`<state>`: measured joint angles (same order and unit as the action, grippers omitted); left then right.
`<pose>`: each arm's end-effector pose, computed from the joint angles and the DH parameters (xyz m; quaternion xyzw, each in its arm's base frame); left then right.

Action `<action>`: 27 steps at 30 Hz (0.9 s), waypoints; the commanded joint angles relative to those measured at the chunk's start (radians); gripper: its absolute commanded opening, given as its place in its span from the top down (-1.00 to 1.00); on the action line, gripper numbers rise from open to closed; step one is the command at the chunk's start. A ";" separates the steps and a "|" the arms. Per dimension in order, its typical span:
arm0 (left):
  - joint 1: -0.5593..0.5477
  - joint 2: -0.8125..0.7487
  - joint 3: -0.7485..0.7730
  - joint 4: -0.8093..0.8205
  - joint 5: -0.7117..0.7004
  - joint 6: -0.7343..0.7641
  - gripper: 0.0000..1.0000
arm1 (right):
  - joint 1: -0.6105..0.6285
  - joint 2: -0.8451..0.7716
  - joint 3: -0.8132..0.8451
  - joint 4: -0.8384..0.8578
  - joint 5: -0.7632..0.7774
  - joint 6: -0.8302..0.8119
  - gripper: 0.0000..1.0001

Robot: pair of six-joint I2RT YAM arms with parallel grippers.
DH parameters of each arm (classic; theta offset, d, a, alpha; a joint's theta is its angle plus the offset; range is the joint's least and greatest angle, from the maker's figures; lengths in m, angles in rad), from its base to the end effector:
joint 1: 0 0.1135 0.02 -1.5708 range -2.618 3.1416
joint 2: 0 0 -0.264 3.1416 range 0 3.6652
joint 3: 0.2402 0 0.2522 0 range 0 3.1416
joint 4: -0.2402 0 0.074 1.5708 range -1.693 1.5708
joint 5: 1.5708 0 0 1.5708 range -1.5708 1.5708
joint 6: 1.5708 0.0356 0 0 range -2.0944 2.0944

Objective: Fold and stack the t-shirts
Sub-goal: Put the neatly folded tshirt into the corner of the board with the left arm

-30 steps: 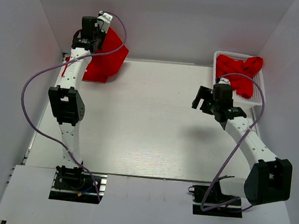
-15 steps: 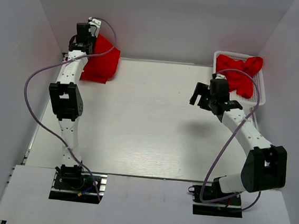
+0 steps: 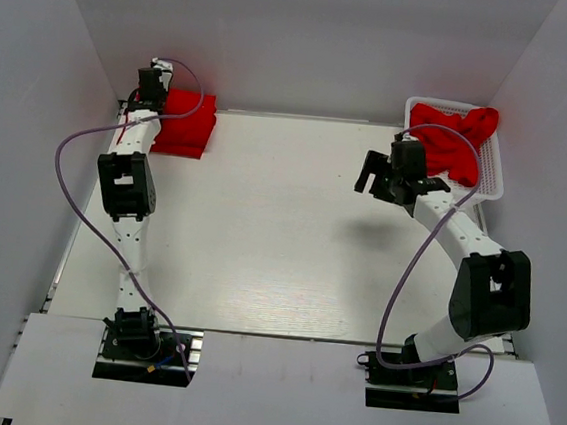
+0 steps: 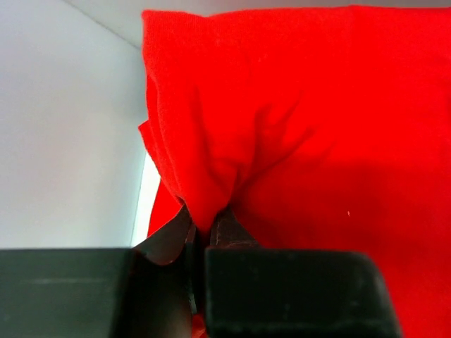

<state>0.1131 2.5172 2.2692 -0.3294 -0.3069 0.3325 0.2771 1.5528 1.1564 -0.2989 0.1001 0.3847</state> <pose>0.5719 0.0758 0.2070 0.0227 0.8716 0.2351 0.4296 0.3361 0.0919 0.2681 0.0698 0.9021 0.0947 0.4151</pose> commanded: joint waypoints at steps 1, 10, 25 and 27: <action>0.005 -0.018 0.061 0.075 -0.110 0.007 0.98 | 0.008 0.016 0.051 -0.009 -0.008 0.003 -0.81; 0.005 -0.076 0.094 0.066 -0.241 -0.056 -0.99 | 0.010 0.024 0.074 -0.022 -0.031 0.000 -0.81; -0.124 -0.594 -0.365 -0.203 0.258 -0.473 -0.99 | 0.014 -0.255 -0.130 -0.107 0.058 0.025 -0.81; -0.176 -0.699 -0.604 -0.154 0.258 -0.530 -0.99 | 0.011 -0.315 -0.182 -0.123 0.072 0.019 -0.81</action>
<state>0.0013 1.9465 1.8465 -0.4706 -0.1741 -0.0563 0.2878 1.2888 1.0313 -0.3634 0.1219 0.4068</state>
